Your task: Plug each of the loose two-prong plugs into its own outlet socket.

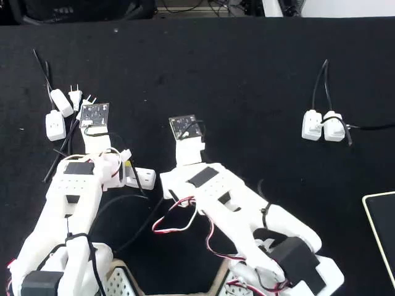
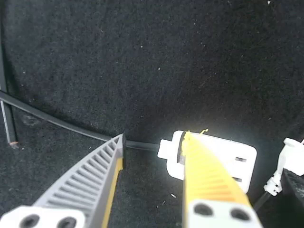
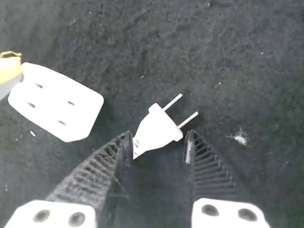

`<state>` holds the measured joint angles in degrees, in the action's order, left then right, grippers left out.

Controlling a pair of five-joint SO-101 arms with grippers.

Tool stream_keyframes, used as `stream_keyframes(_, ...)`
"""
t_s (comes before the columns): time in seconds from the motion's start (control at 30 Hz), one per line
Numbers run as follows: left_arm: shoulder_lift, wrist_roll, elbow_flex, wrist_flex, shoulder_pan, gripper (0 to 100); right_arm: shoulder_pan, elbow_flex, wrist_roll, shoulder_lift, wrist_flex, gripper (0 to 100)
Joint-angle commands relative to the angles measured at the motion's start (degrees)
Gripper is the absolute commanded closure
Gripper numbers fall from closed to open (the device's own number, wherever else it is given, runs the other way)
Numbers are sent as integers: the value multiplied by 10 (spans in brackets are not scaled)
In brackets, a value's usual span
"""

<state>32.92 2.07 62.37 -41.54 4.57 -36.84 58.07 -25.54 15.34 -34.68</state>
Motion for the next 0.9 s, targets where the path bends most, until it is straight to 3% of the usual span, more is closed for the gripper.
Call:
stream_keyframes(0.0,12,-4,-4,6,5,805,-20,-31,-2,-2,-3,824)
stream_keyframes(0.37,13,-4,-4,6,6,805,-18,-116,-27,-99,-55,828)
stream_keyframes(0.47,13,-4,-4,6,6,805,-18,-115,23,-99,-55,845)
stream_keyframes(0.6,13,-4,-4,6,6,805,-17,-121,127,-98,-55,992)
stream_keyframes(0.87,13,-4,-4,6,6,805,-11,-125,218,-92,-62,988)
